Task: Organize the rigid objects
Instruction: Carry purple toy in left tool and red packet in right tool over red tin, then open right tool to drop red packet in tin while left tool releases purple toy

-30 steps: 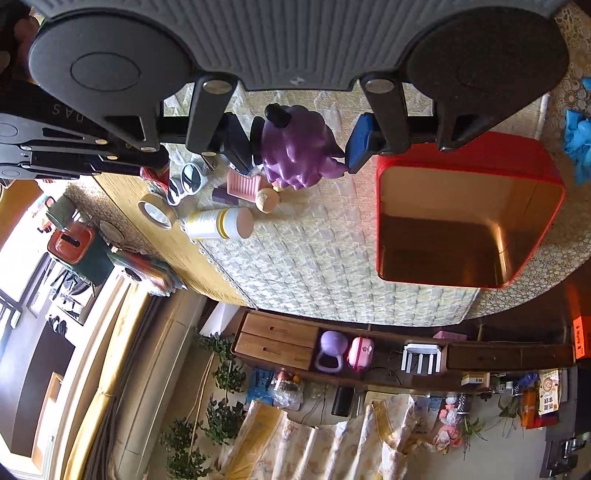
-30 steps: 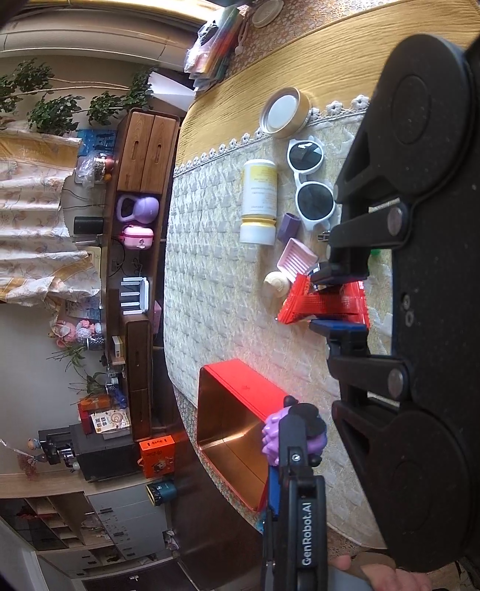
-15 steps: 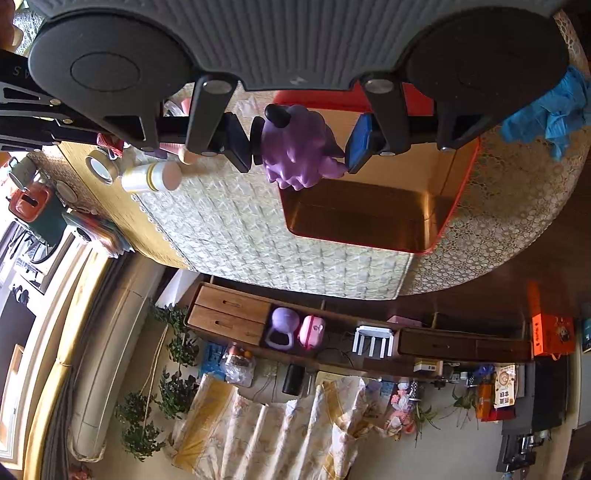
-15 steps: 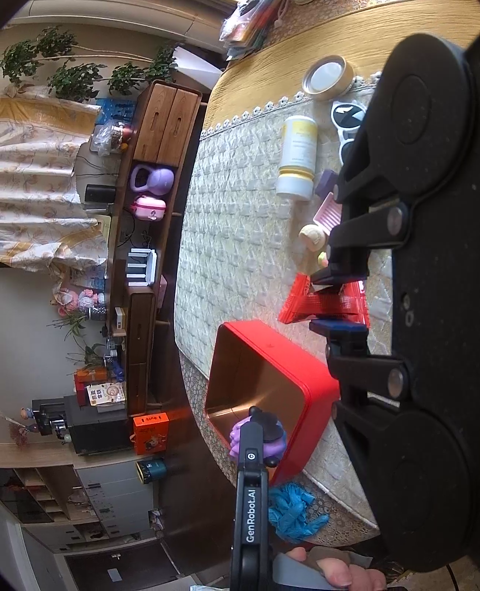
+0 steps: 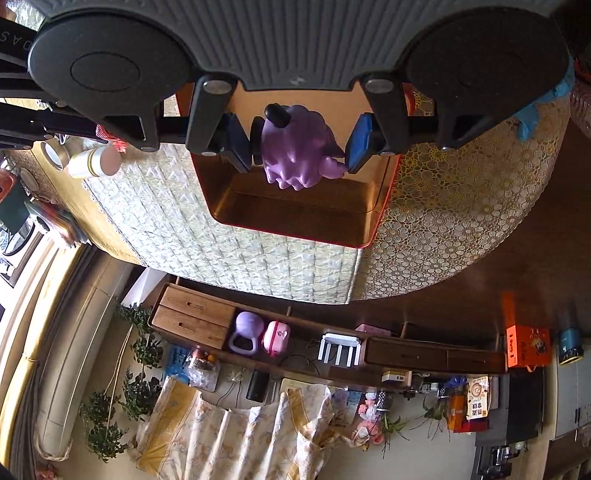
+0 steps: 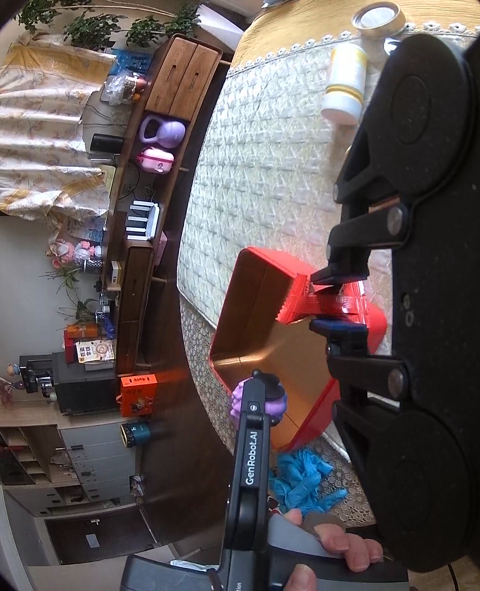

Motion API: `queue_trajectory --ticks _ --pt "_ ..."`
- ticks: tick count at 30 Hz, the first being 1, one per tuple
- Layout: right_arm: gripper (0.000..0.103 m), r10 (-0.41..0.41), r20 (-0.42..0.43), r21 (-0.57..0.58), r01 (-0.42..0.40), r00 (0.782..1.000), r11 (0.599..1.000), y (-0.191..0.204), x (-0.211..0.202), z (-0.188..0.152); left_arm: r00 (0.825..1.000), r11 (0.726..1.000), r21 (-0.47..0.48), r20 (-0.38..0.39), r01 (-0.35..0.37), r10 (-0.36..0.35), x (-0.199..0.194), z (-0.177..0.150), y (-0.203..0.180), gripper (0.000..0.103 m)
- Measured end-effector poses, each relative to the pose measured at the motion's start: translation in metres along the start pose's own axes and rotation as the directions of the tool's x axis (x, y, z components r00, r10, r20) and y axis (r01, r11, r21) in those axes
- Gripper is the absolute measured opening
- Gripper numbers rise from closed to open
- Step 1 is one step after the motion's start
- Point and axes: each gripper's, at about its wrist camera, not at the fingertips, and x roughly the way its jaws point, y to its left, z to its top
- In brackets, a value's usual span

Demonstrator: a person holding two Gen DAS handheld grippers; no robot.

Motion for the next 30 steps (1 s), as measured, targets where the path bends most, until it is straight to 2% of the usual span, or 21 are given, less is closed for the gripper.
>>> queue_trajectory --ticks 7,16,20,30 --pt "0.019 0.012 -0.051 -0.051 -0.015 0.999 0.999 0.021 0.043 0.015 0.999 1.000 -0.010 -0.036 -0.012 0.011 0.028 0.010 0.014 0.055" --pt "0.019 -0.010 -0.127 -0.108 -0.003 0.992 0.994 0.031 0.091 0.018 0.998 0.999 0.028 -0.053 -0.028 0.030 0.059 0.014 0.021 0.056" --pt "0.019 -0.006 -0.157 -0.117 -0.012 0.988 0.993 0.034 0.102 0.013 0.997 1.000 0.007 -0.077 0.003 -0.003 0.071 0.015 0.023 0.056" --pt "0.019 0.010 -0.205 -0.091 -0.029 0.979 0.995 0.034 0.109 0.005 0.994 0.998 0.063 -0.104 -0.009 0.016 0.087 0.008 0.019 0.056"
